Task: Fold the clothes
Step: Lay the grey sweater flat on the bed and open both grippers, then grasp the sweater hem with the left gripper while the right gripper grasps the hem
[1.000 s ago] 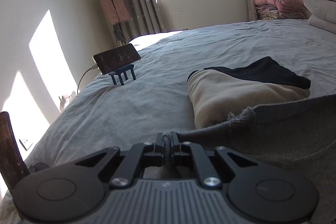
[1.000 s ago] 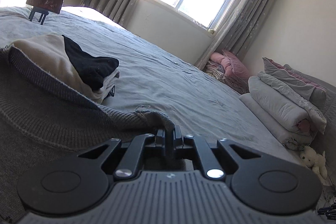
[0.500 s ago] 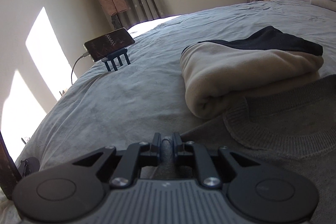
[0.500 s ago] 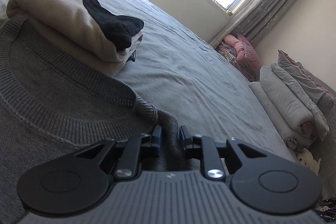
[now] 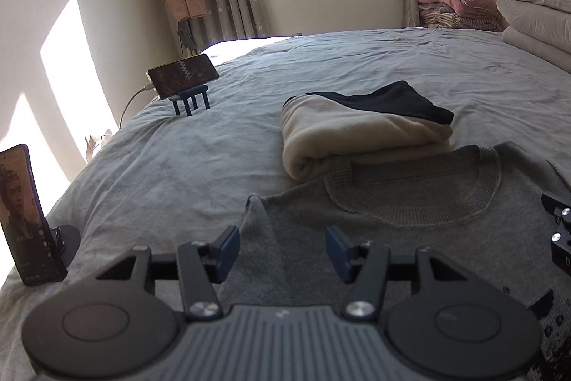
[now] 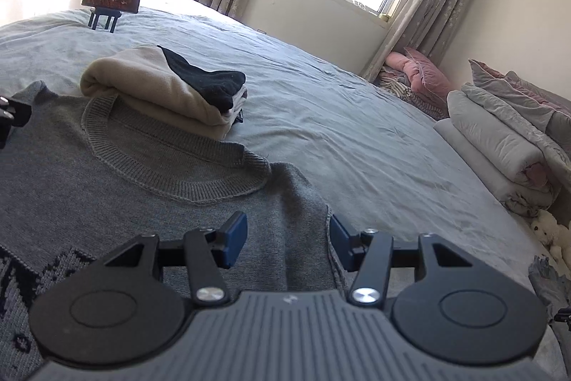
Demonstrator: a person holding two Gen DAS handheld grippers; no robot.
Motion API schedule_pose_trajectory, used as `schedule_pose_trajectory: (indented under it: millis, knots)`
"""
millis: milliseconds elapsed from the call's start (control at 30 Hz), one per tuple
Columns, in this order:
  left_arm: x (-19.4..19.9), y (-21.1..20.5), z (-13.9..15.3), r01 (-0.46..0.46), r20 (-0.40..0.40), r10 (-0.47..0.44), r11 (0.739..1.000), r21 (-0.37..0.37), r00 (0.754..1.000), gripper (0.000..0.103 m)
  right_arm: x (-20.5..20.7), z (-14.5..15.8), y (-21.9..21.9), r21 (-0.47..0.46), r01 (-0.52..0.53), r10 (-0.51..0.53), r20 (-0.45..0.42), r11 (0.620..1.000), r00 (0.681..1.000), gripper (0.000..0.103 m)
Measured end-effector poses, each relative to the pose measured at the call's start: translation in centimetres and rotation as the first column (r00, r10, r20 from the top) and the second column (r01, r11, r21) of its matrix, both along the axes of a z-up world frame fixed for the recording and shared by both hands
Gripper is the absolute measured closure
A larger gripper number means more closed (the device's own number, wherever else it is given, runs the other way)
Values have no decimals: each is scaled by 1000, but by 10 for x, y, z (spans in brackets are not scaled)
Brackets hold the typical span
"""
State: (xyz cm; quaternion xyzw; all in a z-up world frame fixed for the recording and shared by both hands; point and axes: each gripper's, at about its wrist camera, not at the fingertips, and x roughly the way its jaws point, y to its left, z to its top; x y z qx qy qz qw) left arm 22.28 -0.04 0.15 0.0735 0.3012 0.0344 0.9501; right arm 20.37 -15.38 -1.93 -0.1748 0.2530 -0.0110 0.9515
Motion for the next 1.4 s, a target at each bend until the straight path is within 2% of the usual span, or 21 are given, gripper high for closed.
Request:
schedule_pose_trajectory:
  millis: [67, 133, 200, 267, 333, 467, 600, 733, 867, 1067, 1267, 1400]
  knots:
    - [-18, -5, -4, 54, 3, -54, 997, -50, 999, 47, -10, 1, -4, 114, -56, 60, -32, 992, 998, 48]
    - [-33, -6, -14, 108, -13, -110, 988, -106, 994, 46, -20, -1, -7, 228, -110, 131, -78, 968, 988, 47]
    - [-50, -7, -27, 151, -42, -159, 977, -153, 986, 44, -32, -10, -4, 281, -144, 187, -133, 949, 973, 47]
    - [-68, -5, -40, 175, -48, -186, 968, -177, 981, 43, -50, -22, 4, 236, -160, 201, -162, 959, 966, 47]
    - [-87, 2, -46, 176, -29, -185, 965, -197, 982, 42, -69, -26, 3, 206, -159, 190, -143, 966, 971, 44]
    - [-118, 24, -44, 163, -3, -172, 940, -301, 985, 41, -92, -21, -11, 260, -108, 151, -148, 959, 978, 40]
    - [-144, 28, -41, 169, 11, -173, 945, -279, 985, 38, -110, -21, -23, 272, -81, 124, -145, 959, 982, 39]
    - [-163, 31, -46, 162, -18, -173, 948, -275, 985, 35, -126, -21, -28, 280, -70, 115, -147, 957, 982, 38]
    - [-180, 36, -45, 157, -24, -171, 942, -296, 985, 35, -145, -21, -26, 238, -73, 110, -146, 969, 983, 38]
    - [-213, 44, -45, 187, -24, -205, 931, -314, 978, 35, -173, -23, -33, 252, -61, 101, -151, 966, 983, 38]
    - [-240, 67, -36, 229, -50, -267, 897, -377, 962, 35, -200, -18, -42, 257, -85, 131, -166, 963, 977, 38]
    - [-251, 101, -33, 214, -58, -272, 855, -472, 961, 37, -211, -13, -60, 305, -111, 173, -185, 946, 967, 37]
